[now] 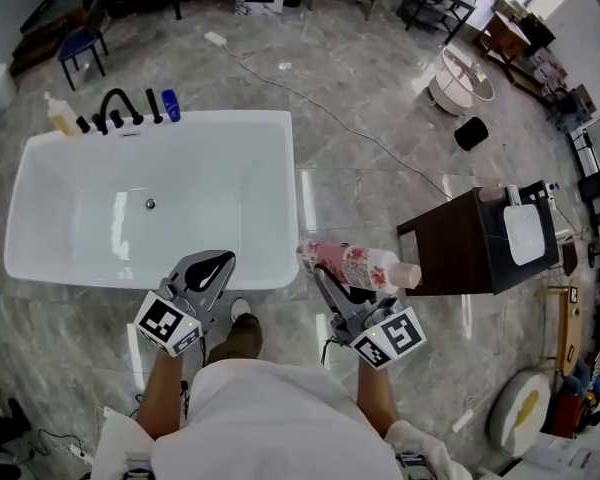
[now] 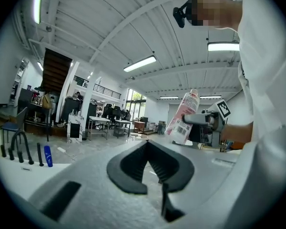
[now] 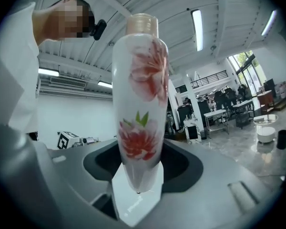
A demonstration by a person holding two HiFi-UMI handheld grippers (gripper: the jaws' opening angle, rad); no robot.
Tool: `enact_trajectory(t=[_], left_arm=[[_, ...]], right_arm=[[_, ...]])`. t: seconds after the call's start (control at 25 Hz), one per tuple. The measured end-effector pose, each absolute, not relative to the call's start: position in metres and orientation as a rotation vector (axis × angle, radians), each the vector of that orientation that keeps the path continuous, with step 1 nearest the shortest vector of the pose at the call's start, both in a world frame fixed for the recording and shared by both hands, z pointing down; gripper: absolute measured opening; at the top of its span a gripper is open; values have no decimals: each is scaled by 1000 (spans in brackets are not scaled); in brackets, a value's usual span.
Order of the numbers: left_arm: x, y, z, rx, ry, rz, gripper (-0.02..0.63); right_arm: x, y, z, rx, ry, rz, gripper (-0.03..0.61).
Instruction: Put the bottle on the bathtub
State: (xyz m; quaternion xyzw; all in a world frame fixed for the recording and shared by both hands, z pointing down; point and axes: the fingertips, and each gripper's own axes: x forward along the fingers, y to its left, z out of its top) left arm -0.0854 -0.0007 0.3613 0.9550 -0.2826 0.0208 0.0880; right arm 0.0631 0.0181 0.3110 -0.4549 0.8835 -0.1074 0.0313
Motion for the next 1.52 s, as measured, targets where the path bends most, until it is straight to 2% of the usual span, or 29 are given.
enact_trajectory(t=[0.56, 0.96, 1.2, 1.52], left_arm=[[-92, -106, 367, 2842, -833, 64, 3], [-45, -140, 386, 2800, -893, 116, 3], [-26, -163, 412, 2773, -921, 111, 3], [-43, -214, 477, 2685, -927, 68, 3]], right_arm=[[27, -88, 313, -1265, 2813, -299, 249], [58, -149, 337, -1210, 2896, -316, 250], [75, -214, 362, -1225, 2983, -252, 249], [57, -329, 438, -1292, 3062, -167, 249]])
